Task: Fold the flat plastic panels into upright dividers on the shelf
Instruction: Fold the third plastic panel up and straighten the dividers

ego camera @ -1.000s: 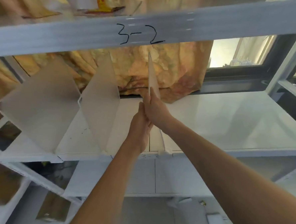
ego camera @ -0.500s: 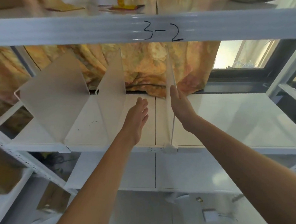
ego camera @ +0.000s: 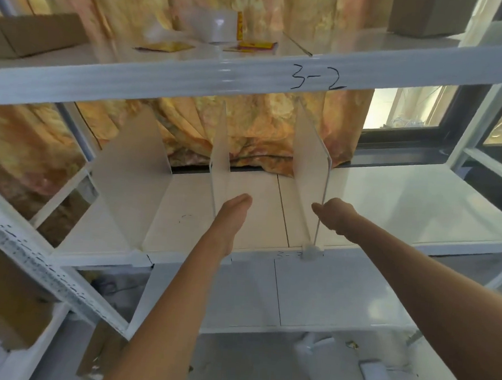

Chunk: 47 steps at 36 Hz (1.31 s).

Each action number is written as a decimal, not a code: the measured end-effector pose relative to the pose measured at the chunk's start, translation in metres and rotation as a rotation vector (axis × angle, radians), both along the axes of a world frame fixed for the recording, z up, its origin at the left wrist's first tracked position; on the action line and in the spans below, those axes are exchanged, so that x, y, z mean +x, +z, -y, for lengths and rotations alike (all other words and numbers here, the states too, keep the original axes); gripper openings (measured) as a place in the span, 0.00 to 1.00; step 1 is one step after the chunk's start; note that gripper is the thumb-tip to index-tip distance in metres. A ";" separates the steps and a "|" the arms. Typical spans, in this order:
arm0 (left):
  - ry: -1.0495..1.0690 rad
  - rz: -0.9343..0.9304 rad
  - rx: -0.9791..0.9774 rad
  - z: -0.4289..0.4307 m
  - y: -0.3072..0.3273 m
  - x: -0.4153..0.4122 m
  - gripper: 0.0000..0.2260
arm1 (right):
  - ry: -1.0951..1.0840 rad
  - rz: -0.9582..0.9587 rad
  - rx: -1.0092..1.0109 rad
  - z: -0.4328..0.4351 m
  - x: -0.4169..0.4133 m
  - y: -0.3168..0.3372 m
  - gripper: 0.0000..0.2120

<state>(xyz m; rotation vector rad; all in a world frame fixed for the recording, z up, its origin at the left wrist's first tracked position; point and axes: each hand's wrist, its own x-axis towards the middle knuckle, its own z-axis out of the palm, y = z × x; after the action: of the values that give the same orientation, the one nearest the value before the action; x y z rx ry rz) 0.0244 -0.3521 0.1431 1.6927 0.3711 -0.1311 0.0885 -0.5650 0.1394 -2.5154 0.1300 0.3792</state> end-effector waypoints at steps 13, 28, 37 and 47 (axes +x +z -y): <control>-0.436 -0.068 0.766 -0.013 0.018 -0.035 0.25 | 0.467 0.121 -0.334 -0.075 -0.054 0.031 0.26; -0.401 -0.102 1.008 -0.062 0.019 -0.050 0.26 | 0.585 0.249 -0.432 -0.110 -0.067 0.031 0.26; -0.146 0.057 0.765 -0.084 0.035 -0.027 0.29 | 0.619 0.334 -0.319 -0.151 -0.056 0.066 0.27; -0.086 0.159 0.747 -0.105 0.029 0.015 0.27 | 0.474 0.414 -0.020 -0.208 -0.013 0.116 0.23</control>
<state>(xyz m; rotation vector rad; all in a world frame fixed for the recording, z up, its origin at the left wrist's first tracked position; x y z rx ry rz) 0.0398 -0.2473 0.1725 2.4395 0.2368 0.0963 0.0759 -0.3571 0.2555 -2.5672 -0.6330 0.0292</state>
